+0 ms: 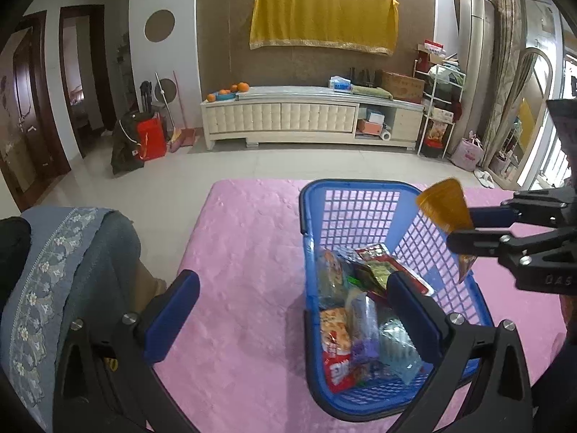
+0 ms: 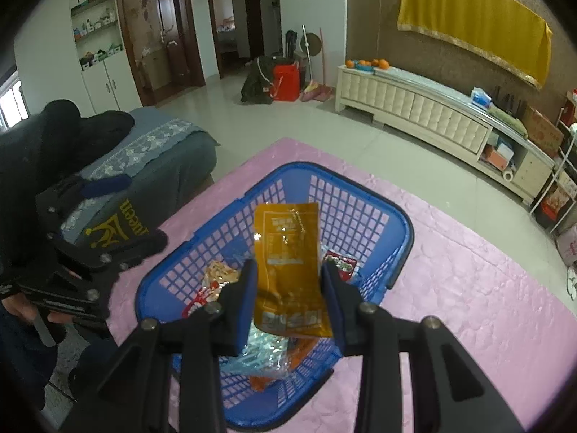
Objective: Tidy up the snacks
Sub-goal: 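Carry the orange packet over the basket and open the right tool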
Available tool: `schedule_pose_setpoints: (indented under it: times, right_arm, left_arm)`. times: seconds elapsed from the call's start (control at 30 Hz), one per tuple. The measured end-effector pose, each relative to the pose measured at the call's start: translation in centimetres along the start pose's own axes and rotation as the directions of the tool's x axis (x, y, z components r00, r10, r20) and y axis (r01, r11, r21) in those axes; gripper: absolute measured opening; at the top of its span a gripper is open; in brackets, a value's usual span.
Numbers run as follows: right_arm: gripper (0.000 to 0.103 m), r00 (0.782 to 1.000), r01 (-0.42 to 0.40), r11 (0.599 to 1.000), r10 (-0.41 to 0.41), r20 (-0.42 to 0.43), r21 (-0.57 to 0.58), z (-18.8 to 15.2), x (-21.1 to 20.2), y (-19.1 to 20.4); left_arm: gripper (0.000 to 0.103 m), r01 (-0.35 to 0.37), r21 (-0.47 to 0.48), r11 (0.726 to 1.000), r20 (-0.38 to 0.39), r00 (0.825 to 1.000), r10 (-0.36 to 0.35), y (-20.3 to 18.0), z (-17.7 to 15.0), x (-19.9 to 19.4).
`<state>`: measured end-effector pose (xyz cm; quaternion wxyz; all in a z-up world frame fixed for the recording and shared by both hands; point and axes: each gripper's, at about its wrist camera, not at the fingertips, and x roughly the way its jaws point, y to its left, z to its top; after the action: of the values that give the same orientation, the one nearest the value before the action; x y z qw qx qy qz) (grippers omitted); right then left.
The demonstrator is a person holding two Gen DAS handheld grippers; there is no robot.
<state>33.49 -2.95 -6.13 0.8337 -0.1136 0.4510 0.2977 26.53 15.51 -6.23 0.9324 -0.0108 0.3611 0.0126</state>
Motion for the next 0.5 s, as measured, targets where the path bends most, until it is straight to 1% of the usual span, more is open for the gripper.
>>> schedule_pose_setpoints:
  times: [0.2, 0.37, 0.5]
  right_arm:
    - [0.040, 0.999, 0.012, 1.000, -0.011, -0.048, 0.012, -0.4, 2.5, -0.4]
    - [0.040, 0.996, 0.018, 1.000, -0.017, -0.086, 0.011, -0.7, 4.0, -0.7]
    - [0.040, 0.995, 0.023, 1.000, -0.022, -0.098, 0.015, -0.6, 4.7, -0.8]
  left_arm:
    - [0.103, 0.020, -0.019, 1.000, -0.004, 1.000, -0.020, 0.3, 0.1, 0.9]
    - [0.103, 0.018, -0.028, 0.999, -0.017, 1.000, -0.018, 0.3, -0.1, 1.6]
    - [0.103, 0.017, -0.037, 0.999, -0.022, 1.000, -0.018, 0.5, -0.3, 1.9]
